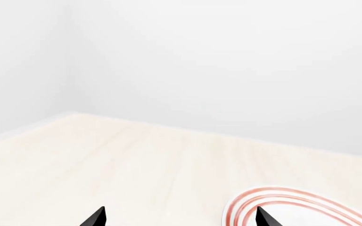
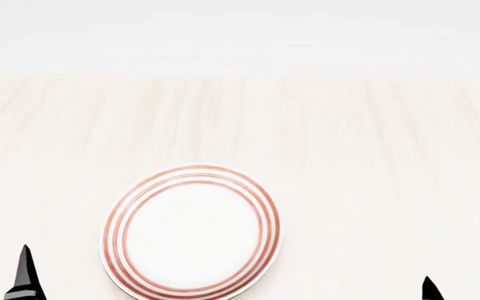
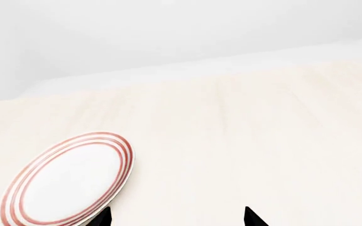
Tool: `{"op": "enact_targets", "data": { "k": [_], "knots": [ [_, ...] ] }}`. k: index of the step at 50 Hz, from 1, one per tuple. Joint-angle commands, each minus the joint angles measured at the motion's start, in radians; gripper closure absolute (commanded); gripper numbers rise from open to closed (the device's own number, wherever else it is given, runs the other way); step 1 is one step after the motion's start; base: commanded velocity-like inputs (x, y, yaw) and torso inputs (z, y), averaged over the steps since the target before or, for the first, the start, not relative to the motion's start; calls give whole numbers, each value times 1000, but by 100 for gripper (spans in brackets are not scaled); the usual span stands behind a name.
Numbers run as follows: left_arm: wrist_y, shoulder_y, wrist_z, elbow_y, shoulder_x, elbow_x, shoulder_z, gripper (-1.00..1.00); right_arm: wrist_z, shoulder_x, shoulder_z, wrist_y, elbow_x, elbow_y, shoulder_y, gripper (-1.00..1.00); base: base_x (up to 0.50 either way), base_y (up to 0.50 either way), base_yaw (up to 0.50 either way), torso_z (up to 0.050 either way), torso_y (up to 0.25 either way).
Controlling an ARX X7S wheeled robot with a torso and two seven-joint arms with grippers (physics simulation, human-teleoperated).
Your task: Put the bowl on the plate.
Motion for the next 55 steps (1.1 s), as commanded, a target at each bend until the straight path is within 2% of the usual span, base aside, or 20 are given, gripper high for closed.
{"op": "enact_targets", "data": {
  "k": [1,6,20,28,29,33,35,55],
  "knots": [
    [-9,1,-9,7,-7,-12,4,-100,-73,20,-119,37,-42,38,14,-100,0,0,0,0,0],
    [-11,4,-11,14,-11,-16,6,-100,-67,35,-162,63,-40,56,16,-100,0,0,0,0,0],
    [-8,3,-18,9,-17,-23,11,-100,-75,31,-142,83,-52,65,-33,-100,0,0,0,0,0],
    [-3,6,-21,9,-21,-26,15,-100,-95,21,-187,89,-85,89,-21,-100,0,0,0,0,0],
    [-3,5,-22,6,-22,-31,10,-100,-99,21,-237,97,-102,113,12,-100,0,0,0,0,0],
    [-2,5,-24,5,-24,-32,11,-100,-103,18,-287,107,-120,131,44,-100,0,0,0,0,0],
    [-3,5,-25,6,-23,-33,16,-100,-151,-4,-487,181,-192,209,182,-100,0,0,0,0,0],
    [0,-9,-31,-17,-31,-46,23,-100,-158,-2,-518,194,-207,208,197,-100,0,0,0,0,0]
  ]
}}
